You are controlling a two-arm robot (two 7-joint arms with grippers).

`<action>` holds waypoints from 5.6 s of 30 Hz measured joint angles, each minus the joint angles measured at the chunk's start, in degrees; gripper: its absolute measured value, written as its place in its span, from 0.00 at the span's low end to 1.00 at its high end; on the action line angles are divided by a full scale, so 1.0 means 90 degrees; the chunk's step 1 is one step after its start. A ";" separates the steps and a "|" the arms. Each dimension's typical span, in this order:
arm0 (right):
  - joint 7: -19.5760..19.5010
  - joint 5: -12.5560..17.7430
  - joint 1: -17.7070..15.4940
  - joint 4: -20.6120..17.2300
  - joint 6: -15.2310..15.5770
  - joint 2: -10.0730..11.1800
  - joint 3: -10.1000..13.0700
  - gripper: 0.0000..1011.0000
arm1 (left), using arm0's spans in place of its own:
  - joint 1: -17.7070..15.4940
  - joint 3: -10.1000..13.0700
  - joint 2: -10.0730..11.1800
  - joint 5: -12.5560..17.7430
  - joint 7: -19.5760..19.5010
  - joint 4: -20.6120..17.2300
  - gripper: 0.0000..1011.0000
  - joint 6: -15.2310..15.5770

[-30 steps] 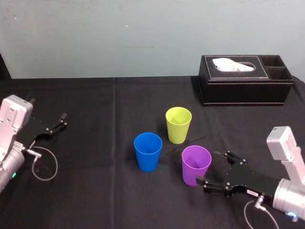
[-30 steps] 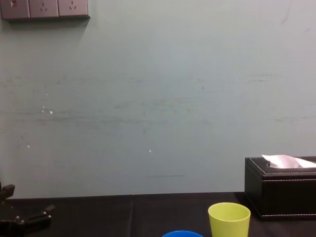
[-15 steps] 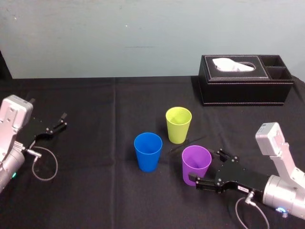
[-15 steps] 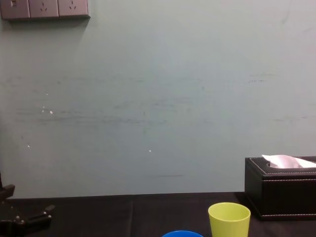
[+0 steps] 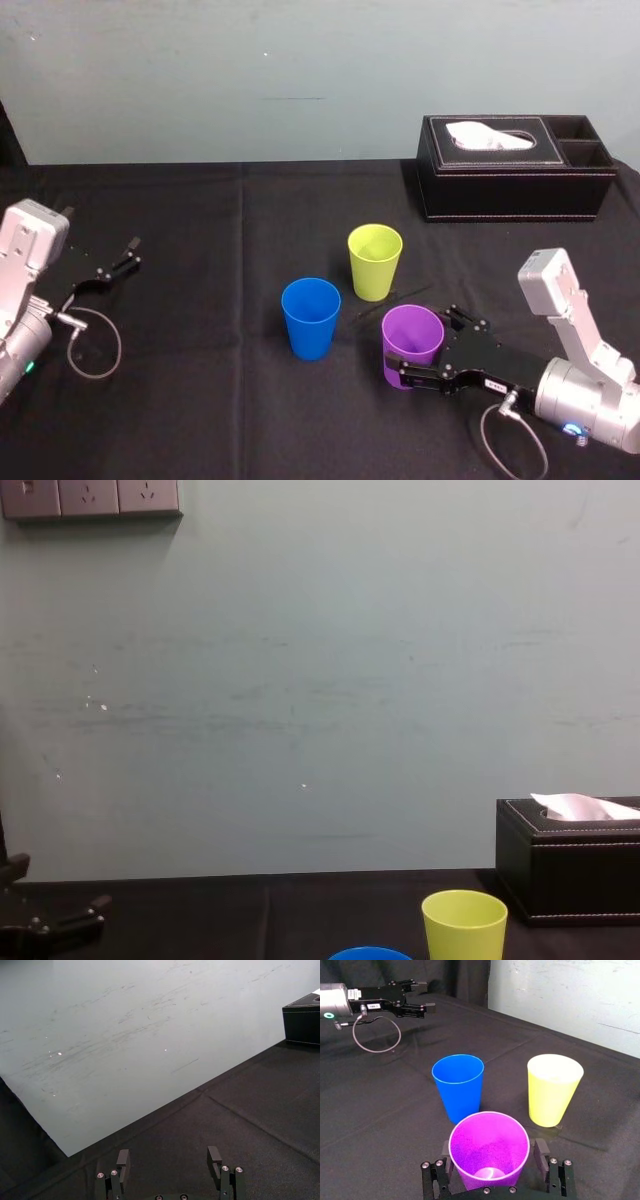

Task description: Stack the three plastic cups sequentially using one hand.

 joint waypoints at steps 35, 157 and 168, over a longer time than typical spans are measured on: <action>0.0000 0.0008 -0.0008 -0.0005 -0.0015 0.0005 0.0013 0.73 | 0.0000 0.0000 0.0000 0.0000 0.0000 0.0000 1.00 0.0000; -0.0683 -0.0742 0.2054 0.0576 0.1513 -0.1061 -0.0275 0.73 | 0.0000 0.0000 0.0000 0.0000 0.0000 0.0000 1.00 0.0000; -0.0680 -0.0732 0.2042 0.0590 0.1510 -0.1071 -0.0270 0.73 | 0.0000 0.0000 0.0000 0.0000 0.0000 0.0000 1.00 0.0000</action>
